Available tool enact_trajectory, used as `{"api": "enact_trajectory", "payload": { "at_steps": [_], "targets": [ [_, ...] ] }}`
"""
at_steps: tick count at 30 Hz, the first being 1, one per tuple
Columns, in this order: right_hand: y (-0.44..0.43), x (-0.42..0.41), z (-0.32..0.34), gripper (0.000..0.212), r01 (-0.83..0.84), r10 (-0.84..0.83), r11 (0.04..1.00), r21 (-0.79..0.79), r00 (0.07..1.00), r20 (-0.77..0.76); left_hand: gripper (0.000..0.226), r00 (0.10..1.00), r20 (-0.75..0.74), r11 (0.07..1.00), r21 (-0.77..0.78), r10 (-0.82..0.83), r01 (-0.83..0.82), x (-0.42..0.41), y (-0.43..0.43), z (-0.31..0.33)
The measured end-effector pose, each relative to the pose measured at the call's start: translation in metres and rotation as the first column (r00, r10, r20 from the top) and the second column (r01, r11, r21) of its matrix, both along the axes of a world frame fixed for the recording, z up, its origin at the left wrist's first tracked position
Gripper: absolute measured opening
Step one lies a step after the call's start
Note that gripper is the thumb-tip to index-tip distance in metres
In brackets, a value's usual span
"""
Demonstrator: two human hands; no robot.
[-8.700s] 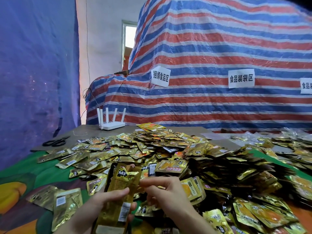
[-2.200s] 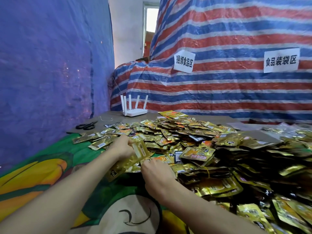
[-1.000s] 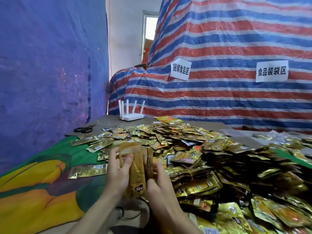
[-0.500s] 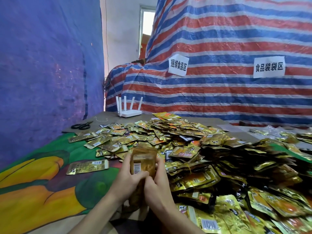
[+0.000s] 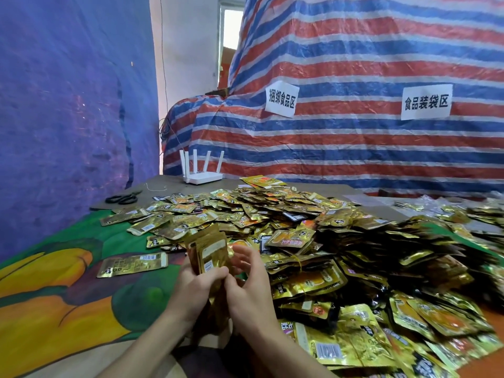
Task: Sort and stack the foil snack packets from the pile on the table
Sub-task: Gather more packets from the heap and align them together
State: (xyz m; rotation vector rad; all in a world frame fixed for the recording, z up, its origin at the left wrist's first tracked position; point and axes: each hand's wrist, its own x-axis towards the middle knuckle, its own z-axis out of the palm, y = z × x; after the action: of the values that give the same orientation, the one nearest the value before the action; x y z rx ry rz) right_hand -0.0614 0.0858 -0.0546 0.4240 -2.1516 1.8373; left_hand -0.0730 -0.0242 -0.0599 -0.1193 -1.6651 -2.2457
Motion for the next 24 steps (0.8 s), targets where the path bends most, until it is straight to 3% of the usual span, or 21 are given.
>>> {"api": "enact_trajectory", "payload": {
  "at_steps": [2,6,10,13,17,20,22,24],
  "targets": [
    [0.002,0.000,-0.001,0.037,0.025,-0.024,1.000,-0.003,1.000,0.011,0.015,0.999,0.005,0.999,-0.012,-0.046,0.046,0.002,0.002,0.001],
    [0.007,0.003,0.002,0.023,0.050,-0.052,0.990,0.135,0.999,0.007,0.038,0.926,0.168,0.939,-0.001,-0.338,0.343,0.010,-0.004,0.000],
    [0.014,0.009,0.026,0.017,-0.007,-0.006,0.978,0.208,0.998,0.061,0.023,0.974,0.092,0.973,-0.090,-0.206,0.214,0.010,-0.003,0.000],
    [0.029,0.015,0.045,0.019,-0.048,0.027,0.964,0.263,0.996,0.083,0.025,0.980,0.013,0.975,-0.092,-0.200,0.200,0.010,0.005,0.000],
    [0.066,0.030,0.053,0.019,-0.026,0.014,0.932,0.363,0.999,0.036,0.027,0.974,-0.056,0.937,-0.290,-0.221,0.196,0.012,0.013,0.000],
    [0.113,0.040,0.057,0.011,0.125,-0.128,0.864,0.488,0.991,-0.027,0.036,0.939,-0.050,0.883,-0.361,-0.339,0.300,0.007,0.014,-0.012],
    [0.155,0.043,0.059,0.010,0.253,-0.268,0.778,0.576,0.961,-0.060,0.044,0.955,-0.009,0.876,-0.401,-0.296,0.268,-0.001,0.015,-0.023],
    [0.199,0.044,0.061,0.011,0.381,-0.427,0.657,0.650,0.899,-0.096,0.066,0.963,0.002,0.862,-0.445,-0.271,0.243,-0.003,0.018,-0.028]
  ]
}}
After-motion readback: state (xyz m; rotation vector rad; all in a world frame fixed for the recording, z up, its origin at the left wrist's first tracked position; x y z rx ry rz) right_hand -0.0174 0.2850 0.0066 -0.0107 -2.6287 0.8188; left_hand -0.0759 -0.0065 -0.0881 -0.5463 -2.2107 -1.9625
